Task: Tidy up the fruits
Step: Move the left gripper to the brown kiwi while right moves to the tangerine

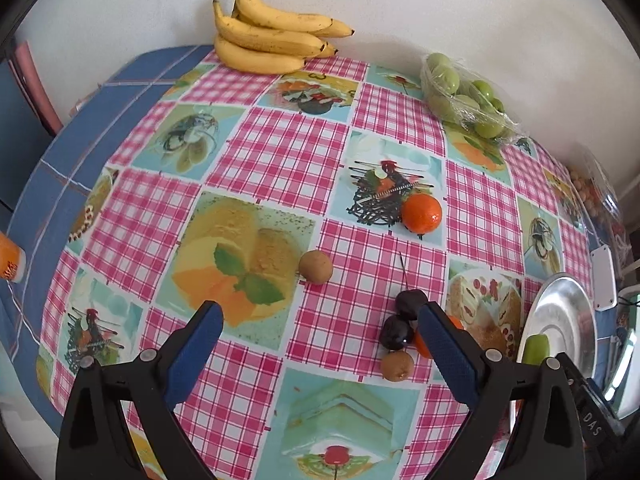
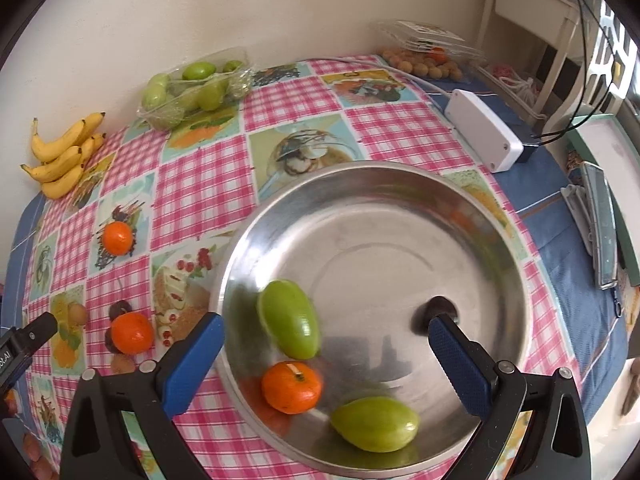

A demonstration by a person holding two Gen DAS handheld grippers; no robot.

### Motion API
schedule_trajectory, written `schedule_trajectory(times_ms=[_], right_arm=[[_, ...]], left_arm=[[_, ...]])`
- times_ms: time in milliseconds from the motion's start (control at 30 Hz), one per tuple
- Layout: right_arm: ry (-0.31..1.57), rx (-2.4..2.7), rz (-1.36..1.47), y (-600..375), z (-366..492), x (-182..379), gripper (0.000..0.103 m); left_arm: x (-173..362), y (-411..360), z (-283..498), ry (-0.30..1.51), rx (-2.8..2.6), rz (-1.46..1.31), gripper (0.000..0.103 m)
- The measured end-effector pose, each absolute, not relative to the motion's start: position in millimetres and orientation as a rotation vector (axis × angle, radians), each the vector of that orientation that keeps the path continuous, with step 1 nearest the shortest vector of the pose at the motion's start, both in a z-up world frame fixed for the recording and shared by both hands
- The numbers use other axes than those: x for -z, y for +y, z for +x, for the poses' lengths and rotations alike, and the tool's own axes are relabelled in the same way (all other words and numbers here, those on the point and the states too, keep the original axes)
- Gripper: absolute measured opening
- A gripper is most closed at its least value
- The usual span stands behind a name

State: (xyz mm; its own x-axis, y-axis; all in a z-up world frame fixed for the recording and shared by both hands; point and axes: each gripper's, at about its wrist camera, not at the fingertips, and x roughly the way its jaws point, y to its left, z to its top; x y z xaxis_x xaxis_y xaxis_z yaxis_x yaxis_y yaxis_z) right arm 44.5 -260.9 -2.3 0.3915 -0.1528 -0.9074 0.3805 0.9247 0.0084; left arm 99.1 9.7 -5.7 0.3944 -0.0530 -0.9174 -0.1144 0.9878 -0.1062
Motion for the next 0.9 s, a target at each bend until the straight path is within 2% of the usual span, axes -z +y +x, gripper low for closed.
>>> schedule_trajectory(times_ms=[700,833,900], right_arm=[[1.192,0.161,0.180,-157,78,7,0.102],[1.202,0.139,0.168,-152,87,11,0.097],[1.214,0.111,0.178,-149,91,14,0.090]], left_arm=[[6,75,103,1.207,-0.183,-0.207,0.098],[10,68,106,1.213,-0.146,-0.209,0.098],[15,63,110,1.224,-0.107,-0.219,0.098]])
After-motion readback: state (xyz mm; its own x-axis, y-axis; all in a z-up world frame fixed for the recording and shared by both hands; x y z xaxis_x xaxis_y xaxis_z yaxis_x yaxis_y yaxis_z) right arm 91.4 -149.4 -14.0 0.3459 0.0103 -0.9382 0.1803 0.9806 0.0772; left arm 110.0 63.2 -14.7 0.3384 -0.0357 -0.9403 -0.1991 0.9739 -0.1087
